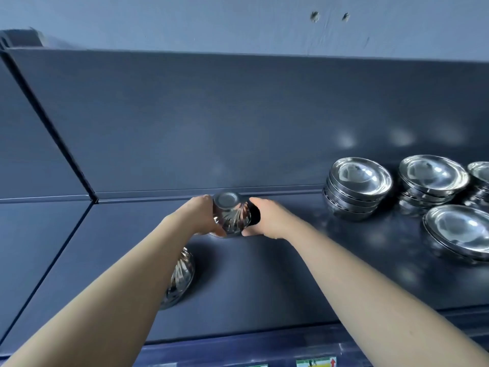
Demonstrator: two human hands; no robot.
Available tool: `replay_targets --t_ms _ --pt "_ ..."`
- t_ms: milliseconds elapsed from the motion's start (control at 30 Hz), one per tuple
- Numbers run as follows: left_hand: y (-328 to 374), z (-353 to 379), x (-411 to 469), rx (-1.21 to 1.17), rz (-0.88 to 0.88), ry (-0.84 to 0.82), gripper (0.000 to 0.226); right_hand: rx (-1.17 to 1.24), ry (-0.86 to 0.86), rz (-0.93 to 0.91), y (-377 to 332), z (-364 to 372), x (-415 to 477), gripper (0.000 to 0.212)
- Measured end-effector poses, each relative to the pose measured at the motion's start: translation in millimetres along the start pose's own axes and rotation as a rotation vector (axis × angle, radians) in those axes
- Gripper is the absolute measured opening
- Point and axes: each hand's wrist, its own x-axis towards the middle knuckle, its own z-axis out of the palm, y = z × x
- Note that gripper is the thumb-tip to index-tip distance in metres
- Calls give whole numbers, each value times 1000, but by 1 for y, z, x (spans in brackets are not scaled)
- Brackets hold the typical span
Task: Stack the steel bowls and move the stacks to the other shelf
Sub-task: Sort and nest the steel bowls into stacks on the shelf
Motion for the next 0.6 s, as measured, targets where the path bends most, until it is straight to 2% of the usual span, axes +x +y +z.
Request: replay_targets --t_ms 167,300,400,467,533,600 --pt "5 3 -4 -70 58 85 56 144 91 -44 12 6 2 37" --pt "19 3 -22 -198 187 217 59 441 189 -57 27 -10 -22 71" --pt "39 8 -36 -345 289 228 59 644 227 -75 34 -37 -55 53" --pt "59 10 -44 -469 330 218 65 677 260 -94 43 -57 -79 45" --pt "86 12 -54 -593 351 188 83 677 313 -85 57 -77 -103 49" --pt "110 12 -62 -697 379 167 91 667 341 -74 70 -94 -122 57"
